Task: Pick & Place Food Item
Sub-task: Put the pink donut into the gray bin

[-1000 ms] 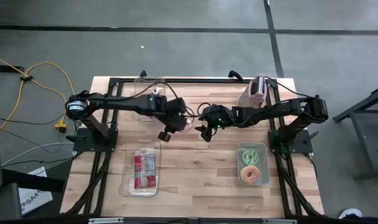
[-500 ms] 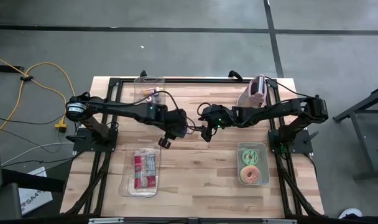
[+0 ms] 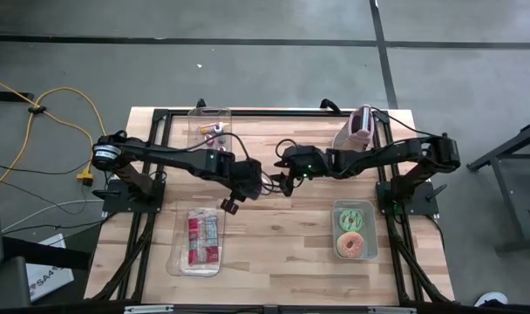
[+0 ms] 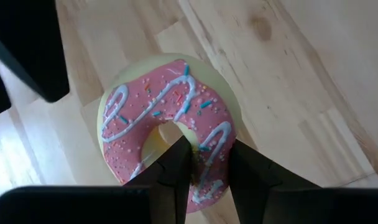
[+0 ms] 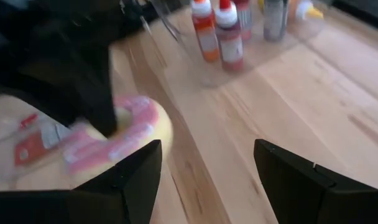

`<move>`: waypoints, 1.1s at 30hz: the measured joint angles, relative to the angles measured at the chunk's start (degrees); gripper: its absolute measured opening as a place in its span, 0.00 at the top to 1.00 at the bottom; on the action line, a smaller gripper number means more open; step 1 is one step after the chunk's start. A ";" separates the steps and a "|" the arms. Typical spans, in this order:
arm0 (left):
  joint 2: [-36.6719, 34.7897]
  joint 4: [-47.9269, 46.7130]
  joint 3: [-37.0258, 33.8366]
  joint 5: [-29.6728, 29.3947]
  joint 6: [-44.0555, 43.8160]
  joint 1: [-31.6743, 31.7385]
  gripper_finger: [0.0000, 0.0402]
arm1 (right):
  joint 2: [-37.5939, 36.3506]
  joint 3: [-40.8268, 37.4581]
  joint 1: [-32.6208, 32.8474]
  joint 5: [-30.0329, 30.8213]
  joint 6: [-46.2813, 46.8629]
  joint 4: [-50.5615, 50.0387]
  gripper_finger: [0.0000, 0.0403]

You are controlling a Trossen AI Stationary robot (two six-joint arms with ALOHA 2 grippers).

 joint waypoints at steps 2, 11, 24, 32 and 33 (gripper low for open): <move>0.00 0.30 0.00 -0.06 -0.05 0.00 0.78 | -0.02 0.00 0.02 -0.01 -0.06 1.07 0.39; -0.02 0.82 -0.02 -0.11 -1.25 0.02 0.78 | -0.02 0.06 -0.46 -3.48 -2.68 -7.99 0.39; -0.02 0.82 -0.02 -0.02 -3.33 0.02 0.78 | -0.02 0.00 0.87 -13.29 -11.14 -18.14 0.39; -0.02 0.82 -0.02 2.54 -4.38 -0.09 0.78 | -0.02 0.00 6.09 -17.90 -30.82 -18.98 0.39; -0.02 0.82 -0.02 3.08 -4.77 -0.09 0.78 | -0.02 0.00 6.89 -16.03 -32.59 -19.33 0.39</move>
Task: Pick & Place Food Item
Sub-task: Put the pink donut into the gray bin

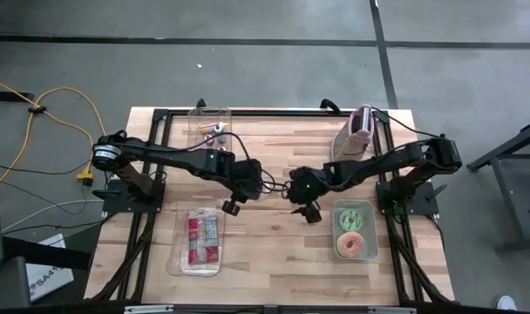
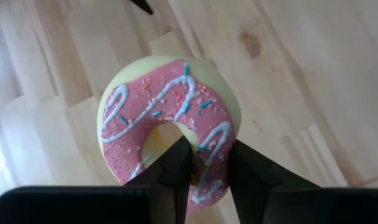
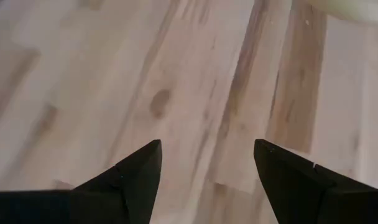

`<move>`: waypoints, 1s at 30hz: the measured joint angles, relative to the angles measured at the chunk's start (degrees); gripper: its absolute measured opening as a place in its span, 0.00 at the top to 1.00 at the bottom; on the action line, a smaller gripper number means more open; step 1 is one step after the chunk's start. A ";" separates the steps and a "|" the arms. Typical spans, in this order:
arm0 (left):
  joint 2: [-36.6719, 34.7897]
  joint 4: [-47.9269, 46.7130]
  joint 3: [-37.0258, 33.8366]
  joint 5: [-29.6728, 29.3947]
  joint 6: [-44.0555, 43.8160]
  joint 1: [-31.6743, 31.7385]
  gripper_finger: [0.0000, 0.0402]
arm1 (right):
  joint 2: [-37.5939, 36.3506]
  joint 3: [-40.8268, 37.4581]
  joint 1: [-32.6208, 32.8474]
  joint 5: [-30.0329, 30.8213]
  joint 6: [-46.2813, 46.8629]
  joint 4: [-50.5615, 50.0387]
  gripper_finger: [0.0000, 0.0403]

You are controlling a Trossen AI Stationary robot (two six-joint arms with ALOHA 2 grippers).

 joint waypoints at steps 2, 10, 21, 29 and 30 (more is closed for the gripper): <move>0.00 -0.02 0.00 0.92 -0.15 -0.02 0.78 | 0.01 0.00 1.73 5.43 -3.74 -0.28 0.39; 0.00 0.28 0.00 4.35 -0.63 -0.02 0.78 | 0.02 0.00 8.36 31.92 -16.69 2.09 0.39; 0.00 3.95 0.00 6.23 -1.66 -0.02 0.78 | 0.02 0.00 14.99 47.45 -23.30 9.44 0.39; 0.00 7.88 0.00 6.71 -1.36 -0.26 0.78 | 0.02 0.00 19.26 51.21 -27.68 14.72 0.39; 0.00 8.44 0.00 7.44 -1.33 -0.26 0.78 | 0.02 0.00 19.66 51.64 -28.26 15.68 0.39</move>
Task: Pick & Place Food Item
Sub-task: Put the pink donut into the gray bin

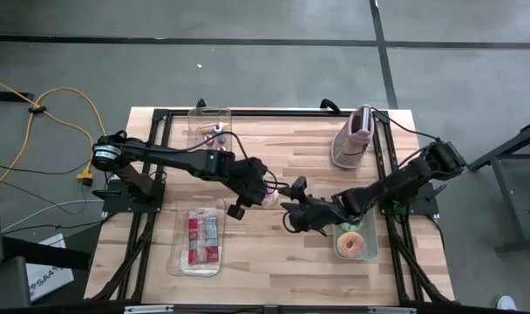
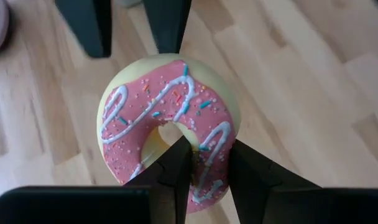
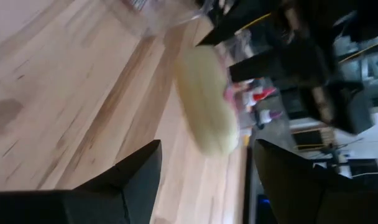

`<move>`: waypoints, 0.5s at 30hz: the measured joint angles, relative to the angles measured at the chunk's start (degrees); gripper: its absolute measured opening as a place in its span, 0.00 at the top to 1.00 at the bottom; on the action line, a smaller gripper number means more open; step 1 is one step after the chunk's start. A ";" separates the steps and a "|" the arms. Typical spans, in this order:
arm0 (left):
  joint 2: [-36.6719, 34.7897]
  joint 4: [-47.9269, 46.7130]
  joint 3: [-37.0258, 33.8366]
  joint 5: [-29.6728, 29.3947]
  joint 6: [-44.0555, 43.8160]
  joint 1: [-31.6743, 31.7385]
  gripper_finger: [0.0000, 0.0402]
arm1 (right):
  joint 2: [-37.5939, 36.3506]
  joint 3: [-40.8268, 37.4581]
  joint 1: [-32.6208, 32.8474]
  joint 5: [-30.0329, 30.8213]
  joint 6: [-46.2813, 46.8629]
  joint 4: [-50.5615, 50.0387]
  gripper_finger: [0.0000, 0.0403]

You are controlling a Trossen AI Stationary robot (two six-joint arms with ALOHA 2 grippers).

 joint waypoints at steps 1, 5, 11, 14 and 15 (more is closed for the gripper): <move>0.00 0.66 0.00 0.80 -0.07 0.00 0.78 | 0.00 0.00 0.34 0.64 -0.79 0.93 0.39; 0.00 2.10 0.00 2.42 -0.17 0.00 0.78 | 0.00 0.00 1.33 1.86 -3.96 2.76 0.39; 0.00 2.86 0.00 2.65 -0.26 -0.49 0.78 | 0.00 0.00 2.03 1.82 -5.70 4.10 0.39; 0.00 4.17 0.00 2.66 -0.33 -0.90 0.78 | 0.00 0.00 1.97 1.28 -5.68 5.12 0.39; 0.00 4.55 0.00 2.66 -0.33 -1.02 0.78 | 0.00 0.00 1.97 0.81 -5.68 5.32 0.39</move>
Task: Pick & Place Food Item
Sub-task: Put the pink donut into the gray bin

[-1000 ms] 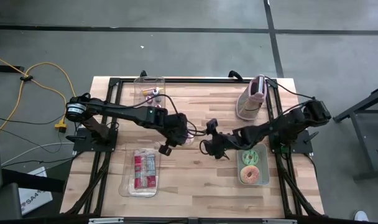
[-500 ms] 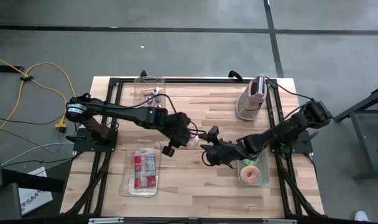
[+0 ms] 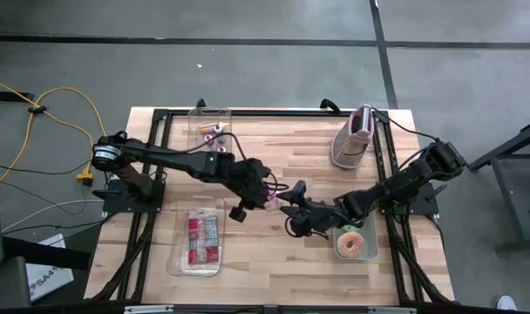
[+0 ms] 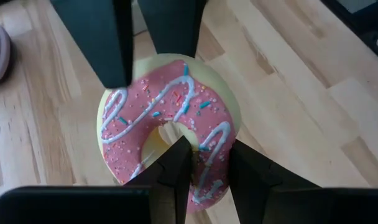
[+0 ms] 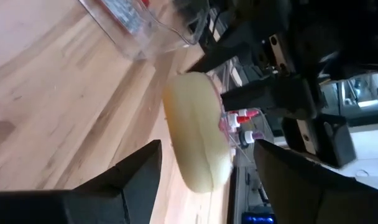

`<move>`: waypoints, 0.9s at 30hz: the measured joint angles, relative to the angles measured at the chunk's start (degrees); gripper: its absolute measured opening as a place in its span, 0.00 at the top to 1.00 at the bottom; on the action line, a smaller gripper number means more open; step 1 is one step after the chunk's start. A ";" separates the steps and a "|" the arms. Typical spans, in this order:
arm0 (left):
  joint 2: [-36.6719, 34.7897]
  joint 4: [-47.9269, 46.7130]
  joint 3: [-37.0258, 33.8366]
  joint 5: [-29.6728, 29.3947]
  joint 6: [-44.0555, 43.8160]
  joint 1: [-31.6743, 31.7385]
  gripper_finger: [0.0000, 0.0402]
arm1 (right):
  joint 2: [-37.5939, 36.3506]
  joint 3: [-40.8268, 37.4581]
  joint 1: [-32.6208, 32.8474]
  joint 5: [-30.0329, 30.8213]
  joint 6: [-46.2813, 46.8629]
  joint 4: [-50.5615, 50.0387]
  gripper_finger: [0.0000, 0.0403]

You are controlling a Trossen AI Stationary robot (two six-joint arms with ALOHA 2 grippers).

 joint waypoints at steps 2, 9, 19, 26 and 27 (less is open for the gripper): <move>0.00 0.72 0.00 0.00 0.00 -0.30 0.78 | 0.00 0.00 0.00 -1.19 0.00 0.11 0.39; 0.00 0.87 0.00 0.00 -0.47 -0.51 0.78 | 0.00 0.00 0.05 -3.73 -0.26 0.45 0.39; 0.00 0.84 0.00 3.66 -1.57 -0.51 0.78 | 0.00 0.00 0.20 -5.07 -2.93 0.67 0.52; 0.00 0.82 0.00 3.67 -1.86 -0.49 0.78 | 0.00 0.00 0.44 -5.08 -2.93 0.93 0.64; 0.00 0.82 0.00 3.67 -1.92 -0.49 0.78 | 0.00 0.00 0.44 -5.08 -2.93 0.93 0.65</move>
